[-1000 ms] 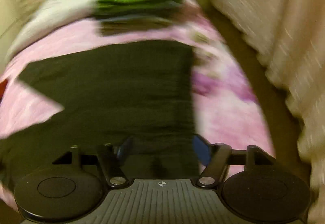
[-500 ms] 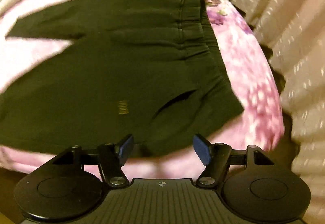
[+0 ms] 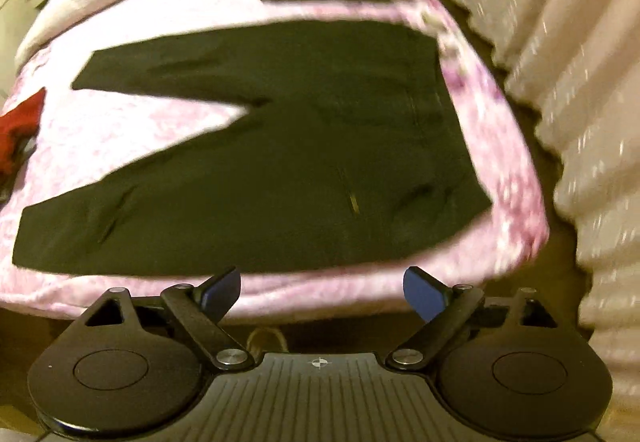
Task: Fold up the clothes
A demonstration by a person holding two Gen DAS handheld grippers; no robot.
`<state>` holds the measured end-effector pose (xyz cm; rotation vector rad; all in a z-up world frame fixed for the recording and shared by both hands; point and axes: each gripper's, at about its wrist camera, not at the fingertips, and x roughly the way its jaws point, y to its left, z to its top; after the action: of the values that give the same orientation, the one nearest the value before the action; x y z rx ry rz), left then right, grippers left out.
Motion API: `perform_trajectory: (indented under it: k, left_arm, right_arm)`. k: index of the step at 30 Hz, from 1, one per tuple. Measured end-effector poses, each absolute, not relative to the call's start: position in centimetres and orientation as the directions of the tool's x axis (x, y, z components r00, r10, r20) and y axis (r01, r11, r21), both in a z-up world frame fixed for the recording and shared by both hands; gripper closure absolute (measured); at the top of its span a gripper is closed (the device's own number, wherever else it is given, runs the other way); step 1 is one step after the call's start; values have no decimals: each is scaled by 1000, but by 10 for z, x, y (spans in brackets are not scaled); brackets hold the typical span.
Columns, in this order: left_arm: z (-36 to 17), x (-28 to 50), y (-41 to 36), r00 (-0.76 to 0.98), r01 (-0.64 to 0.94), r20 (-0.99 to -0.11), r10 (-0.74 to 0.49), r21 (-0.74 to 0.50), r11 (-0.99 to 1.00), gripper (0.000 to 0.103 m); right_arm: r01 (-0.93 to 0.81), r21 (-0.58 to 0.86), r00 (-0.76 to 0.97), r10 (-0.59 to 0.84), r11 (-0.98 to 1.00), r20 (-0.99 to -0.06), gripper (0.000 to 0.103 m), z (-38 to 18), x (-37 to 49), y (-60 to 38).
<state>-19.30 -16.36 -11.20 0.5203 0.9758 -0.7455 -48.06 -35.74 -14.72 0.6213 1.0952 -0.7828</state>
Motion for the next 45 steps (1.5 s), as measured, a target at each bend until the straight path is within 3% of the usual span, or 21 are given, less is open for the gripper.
perform_trajectory:
  k: [7, 27, 45]
  left_arm:
    - [-85, -229, -149, 424, 721, -848, -318, 103, 686, 51]
    - [-65, -377, -113, 453, 714, -828, -331, 115, 691, 46]
    - [-63, -391, -103, 454, 723, -824, -340, 117, 681, 44]
  right_arm:
    - [746, 7, 277, -301, 666, -913, 11, -121, -487, -342]
    - [709, 18, 305, -284, 705, -909, 10, -105, -607, -307]
    - [659, -41, 349, -354, 751, -868, 10, -79, -611, -280]
